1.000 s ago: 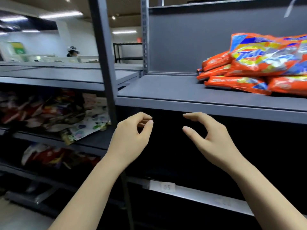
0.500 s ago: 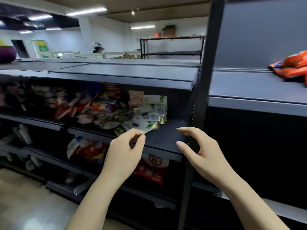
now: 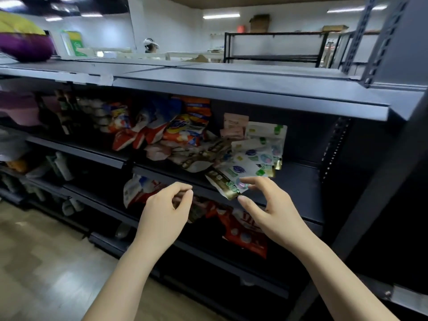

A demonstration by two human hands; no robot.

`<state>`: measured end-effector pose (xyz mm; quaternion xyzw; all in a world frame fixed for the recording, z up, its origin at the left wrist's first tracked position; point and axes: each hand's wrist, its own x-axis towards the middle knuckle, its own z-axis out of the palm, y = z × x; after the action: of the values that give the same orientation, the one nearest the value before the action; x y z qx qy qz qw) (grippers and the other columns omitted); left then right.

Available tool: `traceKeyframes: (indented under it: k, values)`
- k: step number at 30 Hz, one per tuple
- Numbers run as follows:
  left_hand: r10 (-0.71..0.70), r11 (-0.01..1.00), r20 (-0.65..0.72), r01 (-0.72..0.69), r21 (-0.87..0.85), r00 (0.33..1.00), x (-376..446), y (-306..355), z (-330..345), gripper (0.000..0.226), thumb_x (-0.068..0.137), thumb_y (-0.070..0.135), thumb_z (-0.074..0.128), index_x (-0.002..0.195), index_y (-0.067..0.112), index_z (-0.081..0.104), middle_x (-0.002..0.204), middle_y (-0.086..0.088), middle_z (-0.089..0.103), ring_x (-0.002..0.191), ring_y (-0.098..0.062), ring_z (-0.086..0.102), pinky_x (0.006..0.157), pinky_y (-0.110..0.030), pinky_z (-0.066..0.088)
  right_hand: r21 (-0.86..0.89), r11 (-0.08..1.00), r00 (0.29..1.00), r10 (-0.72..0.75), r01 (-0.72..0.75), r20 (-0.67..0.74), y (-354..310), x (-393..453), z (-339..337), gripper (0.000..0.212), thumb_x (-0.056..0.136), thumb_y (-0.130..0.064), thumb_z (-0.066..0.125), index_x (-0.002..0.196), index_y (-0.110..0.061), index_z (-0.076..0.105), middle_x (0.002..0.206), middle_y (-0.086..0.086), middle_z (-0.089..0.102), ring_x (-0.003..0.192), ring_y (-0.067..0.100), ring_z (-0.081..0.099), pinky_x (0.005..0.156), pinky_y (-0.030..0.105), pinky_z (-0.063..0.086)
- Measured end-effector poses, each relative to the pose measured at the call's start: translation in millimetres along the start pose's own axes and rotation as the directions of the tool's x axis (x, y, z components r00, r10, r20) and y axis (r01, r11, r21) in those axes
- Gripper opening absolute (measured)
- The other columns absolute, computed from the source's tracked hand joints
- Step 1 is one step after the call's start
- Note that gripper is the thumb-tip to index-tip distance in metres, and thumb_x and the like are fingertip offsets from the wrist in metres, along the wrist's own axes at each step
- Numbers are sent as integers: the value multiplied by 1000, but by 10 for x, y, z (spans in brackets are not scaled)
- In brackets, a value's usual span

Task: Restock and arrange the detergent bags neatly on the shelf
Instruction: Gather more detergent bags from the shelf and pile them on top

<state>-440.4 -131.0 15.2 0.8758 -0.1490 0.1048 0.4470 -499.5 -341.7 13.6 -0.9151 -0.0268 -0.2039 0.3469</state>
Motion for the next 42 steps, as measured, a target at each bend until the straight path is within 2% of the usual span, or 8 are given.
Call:
traceKeyframes:
  k: [13, 18, 22, 26, 30, 34, 37, 42]
  values:
    - [-61, 997, 25, 60, 53, 998, 1545, -1010, -178, 21, 96, 32, 49, 110, 24, 63, 89, 15, 59, 82, 2, 55, 70, -18, 47, -33, 996, 995, 89, -87, 51, 170, 1458, 889, 36, 94, -38, 54, 129, -30, 50, 127, -12, 51, 115, 4, 49, 89, 22, 41]
    - [-95, 994, 3, 95, 58, 995, 1964, -1330, -288, 20, 96, 34, 49, 110, 28, 61, 89, 13, 60, 83, -3, 58, 78, -37, 55, -50, 992, 989, 119, -116, 85, 175, 1893, 1107, 39, 94, -38, 53, 132, -29, 48, 116, -12, 57, 81, -5, 49, 67, 13, 38]
    - [-103, 992, -18, 104, 70, 995, 2242, -1579, -368, 22, 95, 35, 49, 113, 29, 60, 92, 13, 59, 90, -9, 58, 80, -37, 54, -30, 985, 976, 173, -171, 128, 169, 2112, 1309, 45, 96, -38, 52, 138, -26, 43, 125, -16, 51, 117, 4, 47, 86, 19, 37]
    - [-117, 991, -46, 120, 60, 992, 2513, -1857, -453, 24, 96, 31, 49, 116, 24, 60, 92, 12, 57, 89, -10, 56, 78, -30, 50, -36, 963, 944, 269, -268, 191, 149, 2349, 1588, 61, 93, -51, 48, 147, -28, 30, 146, -12, 40, 132, 12, 40, 104, 30, 39]
    - [-142, 988, -29, 143, 54, 989, 2860, -2178, -604, 22, 96, 31, 49, 111, 23, 61, 84, 13, 56, 88, -15, 59, 84, -37, 52, -35, 937, 910, 347, -349, 228, 10, 2589, 1856, 64, 95, -51, 46, 150, -29, 20, 153, -6, 31, 136, 16, 36, 98, 24, 36]
    - [-110, 992, 2, 109, 69, 994, 3291, -2513, -767, 16, 95, 30, 47, 99, 22, 61, 83, 7, 59, 81, -19, 57, 75, -36, 51, -45, 941, 927, 337, -334, 167, -150, 2938, 2204, 53, 94, -47, 49, 142, -31, 33, 135, -8, 42, 116, 12, 49, 79, 19, 42]
    - [-114, 990, 46, 109, 87, 992, 3638, -2796, -924, 15, 93, 29, 48, 100, 21, 58, 87, 3, 59, 80, -21, 57, 70, -32, 47, -39, 964, 964, 264, -263, 41, -212, 3242, 2565, 41, 93, -38, 56, 132, -28, 47, 126, -10, 49, 115, 10, 50, 86, 20, 39]
    - [-167, 985, 82, 162, 66, 982, 4271, -3394, -1219, 31, 84, 39, 51, 105, 17, 59, 98, -7, 62, 88, -31, 59, 80, -36, 51, -39, 953, 953, 300, -299, 35, -344, 3757, 3084, 40, 91, -40, 58, 129, -29, 51, 124, -12, 50, 110, 10, 53, 90, 29, 47]
